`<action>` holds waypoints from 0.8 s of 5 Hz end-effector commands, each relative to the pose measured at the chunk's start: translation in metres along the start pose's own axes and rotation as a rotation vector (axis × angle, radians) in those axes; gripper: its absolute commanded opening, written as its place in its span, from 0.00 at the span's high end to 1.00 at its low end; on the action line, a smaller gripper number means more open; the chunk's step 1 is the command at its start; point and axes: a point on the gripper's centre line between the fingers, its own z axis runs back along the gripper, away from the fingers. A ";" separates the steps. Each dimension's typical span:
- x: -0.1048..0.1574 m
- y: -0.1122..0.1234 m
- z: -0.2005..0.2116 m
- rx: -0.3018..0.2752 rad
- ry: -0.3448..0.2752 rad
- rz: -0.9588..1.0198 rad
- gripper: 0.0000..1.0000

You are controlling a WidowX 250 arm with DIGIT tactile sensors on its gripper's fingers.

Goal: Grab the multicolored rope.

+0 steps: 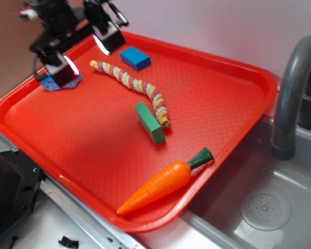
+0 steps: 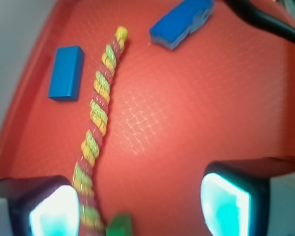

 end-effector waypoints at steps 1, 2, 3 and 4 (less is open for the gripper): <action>0.026 -0.036 -0.037 -0.033 0.041 0.054 0.00; 0.027 -0.041 -0.061 0.003 0.065 0.055 0.00; 0.029 -0.043 -0.081 0.043 0.091 0.049 0.00; 0.023 -0.044 -0.091 0.065 0.110 0.036 0.00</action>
